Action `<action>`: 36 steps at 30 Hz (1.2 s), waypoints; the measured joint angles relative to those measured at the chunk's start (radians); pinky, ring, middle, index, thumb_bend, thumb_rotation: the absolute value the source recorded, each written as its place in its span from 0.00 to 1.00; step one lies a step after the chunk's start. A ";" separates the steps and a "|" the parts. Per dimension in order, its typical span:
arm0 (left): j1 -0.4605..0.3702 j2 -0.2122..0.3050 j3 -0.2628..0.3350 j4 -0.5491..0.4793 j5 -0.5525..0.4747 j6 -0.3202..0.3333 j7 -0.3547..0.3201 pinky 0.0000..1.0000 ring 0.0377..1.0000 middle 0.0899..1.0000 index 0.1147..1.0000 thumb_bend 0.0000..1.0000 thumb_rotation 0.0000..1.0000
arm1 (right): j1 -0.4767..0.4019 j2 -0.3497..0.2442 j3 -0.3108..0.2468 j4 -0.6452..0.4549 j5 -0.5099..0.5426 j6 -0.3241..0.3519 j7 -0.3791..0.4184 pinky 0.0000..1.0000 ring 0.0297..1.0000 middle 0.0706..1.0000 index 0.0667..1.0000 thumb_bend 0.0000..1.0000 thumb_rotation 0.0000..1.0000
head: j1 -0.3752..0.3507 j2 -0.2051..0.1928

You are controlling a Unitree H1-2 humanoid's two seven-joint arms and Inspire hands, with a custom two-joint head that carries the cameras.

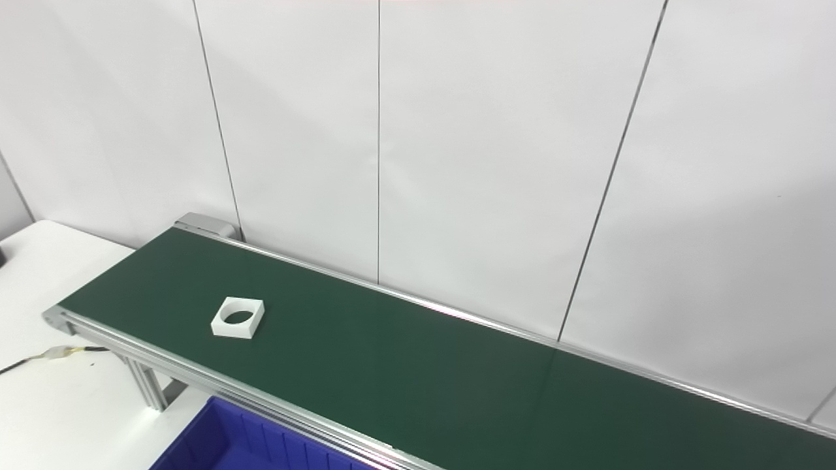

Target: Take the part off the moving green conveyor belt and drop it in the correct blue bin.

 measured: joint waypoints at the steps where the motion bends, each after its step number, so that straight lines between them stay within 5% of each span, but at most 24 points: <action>1: 0.000 0.000 -0.002 0.000 0.005 0.000 0.003 0.69 0.67 0.66 0.64 0.87 0.00 | 0.000 0.000 -0.001 0.000 0.005 0.000 0.001 0.70 0.76 0.82 0.86 0.55 0.00 | -0.002 0.002; 17: -0.006 0.008 -0.012 0.000 0.025 0.000 0.017 0.69 0.67 0.66 0.63 0.86 0.00 | -0.007 -0.001 0.001 0.001 -0.003 0.000 -0.004 0.68 0.75 0.81 0.85 0.56 0.00 | -0.003 0.014; 36: 0.018 0.004 -0.016 -0.027 0.025 0.000 0.017 0.69 0.68 0.67 0.64 0.83 0.00 | 0.014 -0.005 0.005 -0.032 0.002 0.000 -0.003 0.69 0.76 0.82 0.86 0.56 0.00 | -0.026 0.081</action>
